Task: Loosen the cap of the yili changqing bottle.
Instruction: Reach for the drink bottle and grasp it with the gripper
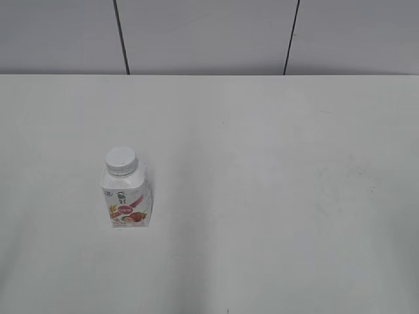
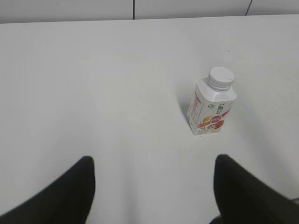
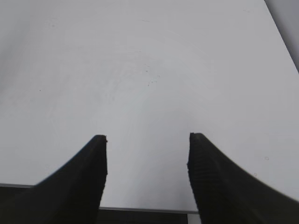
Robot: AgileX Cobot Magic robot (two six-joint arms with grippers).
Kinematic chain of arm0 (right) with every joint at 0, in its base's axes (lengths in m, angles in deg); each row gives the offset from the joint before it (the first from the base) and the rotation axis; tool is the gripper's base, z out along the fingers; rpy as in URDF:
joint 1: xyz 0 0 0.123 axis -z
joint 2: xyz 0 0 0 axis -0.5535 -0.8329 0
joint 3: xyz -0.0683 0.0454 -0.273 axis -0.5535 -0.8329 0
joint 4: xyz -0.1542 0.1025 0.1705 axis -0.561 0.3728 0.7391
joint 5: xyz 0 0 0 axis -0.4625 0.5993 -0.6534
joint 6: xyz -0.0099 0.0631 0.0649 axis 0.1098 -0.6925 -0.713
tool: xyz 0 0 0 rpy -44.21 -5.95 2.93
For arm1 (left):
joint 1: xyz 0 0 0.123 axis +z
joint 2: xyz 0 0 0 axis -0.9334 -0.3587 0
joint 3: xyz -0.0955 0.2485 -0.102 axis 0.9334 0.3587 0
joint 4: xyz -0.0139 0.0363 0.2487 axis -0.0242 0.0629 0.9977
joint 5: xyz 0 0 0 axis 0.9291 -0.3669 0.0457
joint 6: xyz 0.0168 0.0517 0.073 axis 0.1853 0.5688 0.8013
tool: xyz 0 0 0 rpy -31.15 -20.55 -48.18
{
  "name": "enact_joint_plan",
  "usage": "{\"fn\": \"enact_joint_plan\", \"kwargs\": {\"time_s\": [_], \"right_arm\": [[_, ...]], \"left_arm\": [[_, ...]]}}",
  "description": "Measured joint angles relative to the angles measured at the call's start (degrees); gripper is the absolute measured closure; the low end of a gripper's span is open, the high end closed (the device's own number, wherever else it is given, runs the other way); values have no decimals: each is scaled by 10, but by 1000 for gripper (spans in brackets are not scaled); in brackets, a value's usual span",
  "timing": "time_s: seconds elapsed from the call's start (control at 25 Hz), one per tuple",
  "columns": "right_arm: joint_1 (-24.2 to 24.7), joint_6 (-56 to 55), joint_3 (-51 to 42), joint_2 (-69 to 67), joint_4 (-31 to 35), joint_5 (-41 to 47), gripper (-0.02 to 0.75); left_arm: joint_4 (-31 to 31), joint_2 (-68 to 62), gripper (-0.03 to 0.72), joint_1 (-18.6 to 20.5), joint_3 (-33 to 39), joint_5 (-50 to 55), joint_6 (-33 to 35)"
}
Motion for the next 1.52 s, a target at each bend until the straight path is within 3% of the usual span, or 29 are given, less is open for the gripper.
{"fn": "enact_joint_plan", "kwargs": {"time_s": [1.52], "right_arm": [[0, 0, 0, 0, 0, 1, 290]], "left_arm": [[1, 0, 200, 0, -9, -13, 0]]}}
